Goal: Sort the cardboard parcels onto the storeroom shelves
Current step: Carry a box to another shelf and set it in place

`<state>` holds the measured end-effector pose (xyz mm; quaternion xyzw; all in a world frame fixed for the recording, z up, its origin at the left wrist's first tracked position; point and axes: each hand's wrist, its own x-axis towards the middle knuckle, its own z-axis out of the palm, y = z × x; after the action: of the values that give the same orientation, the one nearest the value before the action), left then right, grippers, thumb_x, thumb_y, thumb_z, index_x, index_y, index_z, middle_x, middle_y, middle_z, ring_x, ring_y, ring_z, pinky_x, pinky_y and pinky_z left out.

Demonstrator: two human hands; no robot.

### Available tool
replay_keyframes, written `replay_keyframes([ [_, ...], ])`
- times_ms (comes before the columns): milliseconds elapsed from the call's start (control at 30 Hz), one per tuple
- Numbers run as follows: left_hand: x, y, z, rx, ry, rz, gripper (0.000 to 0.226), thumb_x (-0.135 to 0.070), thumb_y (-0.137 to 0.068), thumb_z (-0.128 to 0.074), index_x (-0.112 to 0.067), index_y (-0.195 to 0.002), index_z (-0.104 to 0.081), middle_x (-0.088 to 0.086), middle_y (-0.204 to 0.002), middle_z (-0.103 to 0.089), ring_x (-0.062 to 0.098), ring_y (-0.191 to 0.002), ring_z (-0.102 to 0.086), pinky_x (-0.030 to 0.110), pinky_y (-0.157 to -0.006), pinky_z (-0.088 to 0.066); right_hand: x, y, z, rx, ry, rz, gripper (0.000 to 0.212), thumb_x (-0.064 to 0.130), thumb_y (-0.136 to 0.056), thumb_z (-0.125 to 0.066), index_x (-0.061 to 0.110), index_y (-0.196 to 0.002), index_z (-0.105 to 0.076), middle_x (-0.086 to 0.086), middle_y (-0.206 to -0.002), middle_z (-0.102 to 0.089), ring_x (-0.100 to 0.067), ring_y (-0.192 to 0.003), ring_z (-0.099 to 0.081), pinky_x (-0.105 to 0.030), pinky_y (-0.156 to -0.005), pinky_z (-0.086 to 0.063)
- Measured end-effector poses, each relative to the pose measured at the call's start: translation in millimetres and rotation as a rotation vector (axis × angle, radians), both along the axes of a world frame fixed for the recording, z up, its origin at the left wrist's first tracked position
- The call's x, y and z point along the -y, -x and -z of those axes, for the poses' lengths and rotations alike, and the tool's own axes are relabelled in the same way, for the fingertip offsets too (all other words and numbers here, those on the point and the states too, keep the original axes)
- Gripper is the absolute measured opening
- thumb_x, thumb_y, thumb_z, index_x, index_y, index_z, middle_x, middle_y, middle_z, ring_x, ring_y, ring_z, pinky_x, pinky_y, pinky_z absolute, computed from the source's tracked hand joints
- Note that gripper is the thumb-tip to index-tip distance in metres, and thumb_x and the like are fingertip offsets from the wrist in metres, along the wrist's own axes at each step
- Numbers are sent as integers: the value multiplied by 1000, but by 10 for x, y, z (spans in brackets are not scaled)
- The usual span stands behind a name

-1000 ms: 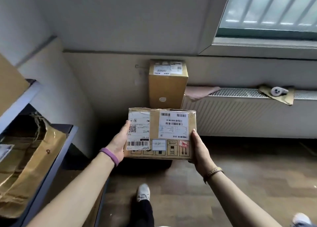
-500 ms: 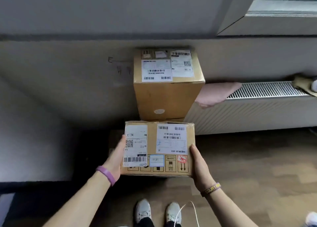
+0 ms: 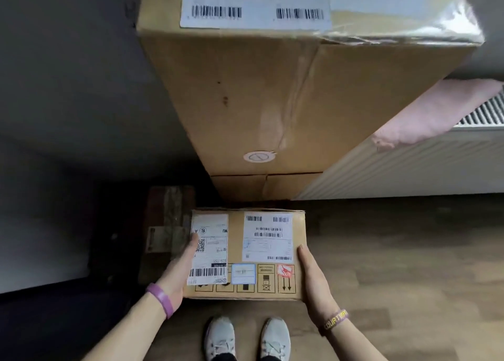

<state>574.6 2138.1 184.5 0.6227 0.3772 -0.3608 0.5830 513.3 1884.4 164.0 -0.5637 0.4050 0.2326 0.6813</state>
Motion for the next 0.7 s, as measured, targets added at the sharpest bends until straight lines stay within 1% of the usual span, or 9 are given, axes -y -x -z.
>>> replay_keyframes([
  [100, 60, 43, 344, -31, -4, 8, 81, -73, -76, -47, -30, -144, -40, -2, -148, -43, 21, -138, -37, 47, -117, -22, 20, 26, 291, -60, 3, -21, 47, 69, -86, -40, 44, -119, -63, 7, -118, -71, -16, -111, -67, -49, -99, -51],
  [200, 144, 63, 635, -16, -40, 4, 65, -61, -89, -41, -31, -147, -33, -4, -149, -41, 19, -137, -36, 35, -115, -22, 32, 15, 518, -67, 52, -93, 42, 62, -92, -35, 47, -125, -56, 10, -124, -67, -19, -119, -61, -55, -96, -52],
  [233, 169, 65, 723, -9, -56, -5, 59, -55, -93, -41, -30, -146, -33, -3, -147, -43, 18, -133, -41, 32, -110, -27, 36, 14, 591, -67, 81, -112, 36, 57, -95, -36, 47, -124, -55, 9, -123, -67, -21, -118, -61, -56, -95, -52],
  [300, 226, 75, 864, -6, -76, -13, 46, -41, -99, -40, -27, -143, -38, 0, -137, -52, 15, -108, -56, 24, -90, -42, 41, 27, 707, -64, 139, -143, 27, 43, -99, -43, 46, -124, -54, 7, -120, -68, -23, -114, -63, -56, -95, -51],
  [367, 268, 103, 961, 15, -104, -1, 39, -35, -101, -39, -25, -138, -40, -3, -122, -56, 8, -86, -58, 20, -68, -45, 33, 50, 786, -67, 169, -155, 32, 32, -100, -46, 42, -130, -49, 5, -123, -66, -23, -113, -63, -57, -94, -52],
  [467, 291, 126, 1011, 34, -122, -32, 33, -32, -102, -40, -23, -134, -44, 1, -120, -58, 12, -88, -58, 22, -68, -46, 53, 54, 816, -71, 207, -181, 24, 27, -100, -47, 42, -116, -56, 9, -114, -69, -16, -105, -66, -46, -87, -57],
  [567, 290, 123, 800, -1, -84, -74, 33, -25, -101, -43, -21, -133, -47, 8, -125, -61, 15, -84, -62, 25, -63, -49, 66, 25, 614, -90, 305, -260, 14, 22, -98, -50, 26, -106, -59, 4, -109, -70, -4, -92, -67, -21, -72, -51],
  [633, 285, 97, 502, -2, -71, -79, 45, -24, -100, -45, -21, -144, -37, 4, -122, -62, 6, -76, -58, 23, -54, -49, 34, -40, 336, -99, 362, -274, 23, 21, -96, -51, 8, -115, -57, -10, -117, -66, -17, -105, -65, -25, -77, -48],
  [700, 295, 70, 60, 3, -58, -69, 51, -26, -100, -46, -22, -148, -30, 2, -131, -56, 5, -80, -53, 20, -64, -45, -14, -143, -63, -86, 404, -263, 43, 23, -97, -52, -2, -132, -46, -12, -136, -55, -28, -126, -51, -29, -93, -41],
])
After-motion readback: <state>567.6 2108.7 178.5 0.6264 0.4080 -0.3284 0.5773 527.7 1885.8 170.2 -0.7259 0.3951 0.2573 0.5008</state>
